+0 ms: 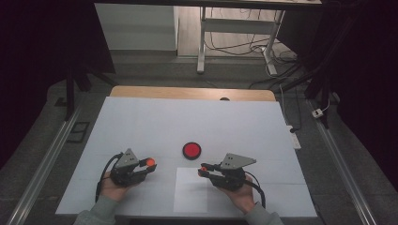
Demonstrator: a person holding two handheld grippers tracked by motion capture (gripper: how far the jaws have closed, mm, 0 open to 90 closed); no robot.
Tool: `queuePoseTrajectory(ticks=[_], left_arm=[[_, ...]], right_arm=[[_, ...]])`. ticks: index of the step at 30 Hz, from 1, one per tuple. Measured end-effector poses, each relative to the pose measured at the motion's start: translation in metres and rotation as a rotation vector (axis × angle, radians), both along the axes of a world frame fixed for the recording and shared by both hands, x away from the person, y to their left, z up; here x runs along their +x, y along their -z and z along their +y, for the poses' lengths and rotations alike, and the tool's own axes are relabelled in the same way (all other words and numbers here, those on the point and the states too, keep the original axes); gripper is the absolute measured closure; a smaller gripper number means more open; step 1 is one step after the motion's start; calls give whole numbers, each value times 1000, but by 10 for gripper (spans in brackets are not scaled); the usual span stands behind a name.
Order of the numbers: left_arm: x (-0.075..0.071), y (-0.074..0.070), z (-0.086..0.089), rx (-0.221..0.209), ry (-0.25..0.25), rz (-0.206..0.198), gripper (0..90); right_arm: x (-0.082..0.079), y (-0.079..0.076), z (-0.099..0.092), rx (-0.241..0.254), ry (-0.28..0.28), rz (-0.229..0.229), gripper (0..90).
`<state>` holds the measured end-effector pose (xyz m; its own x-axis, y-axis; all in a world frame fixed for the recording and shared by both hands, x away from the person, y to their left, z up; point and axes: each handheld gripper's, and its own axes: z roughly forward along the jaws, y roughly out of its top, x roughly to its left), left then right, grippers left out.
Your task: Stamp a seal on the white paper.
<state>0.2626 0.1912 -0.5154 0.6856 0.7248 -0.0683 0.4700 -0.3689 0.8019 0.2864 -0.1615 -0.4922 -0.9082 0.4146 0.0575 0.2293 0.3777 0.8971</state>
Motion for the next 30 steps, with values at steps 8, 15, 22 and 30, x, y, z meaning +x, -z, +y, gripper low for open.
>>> queuePoseTrajectory(ticks=[8,15,22,30], left_arm=[[0,0,0,-1,0,1,648],[-1,0,-1,1,2,-2,647],[-1,0,-1,3,3,-1,647],[0,0,-1,2,4,0,647]], right_arm=[[-3,6,6,-19,-23,12,723],[-6,9,13,-43,-43,12,723],[-6,15,21,-75,-61,12,723],[-6,23,29,-103,-84,25,723]])
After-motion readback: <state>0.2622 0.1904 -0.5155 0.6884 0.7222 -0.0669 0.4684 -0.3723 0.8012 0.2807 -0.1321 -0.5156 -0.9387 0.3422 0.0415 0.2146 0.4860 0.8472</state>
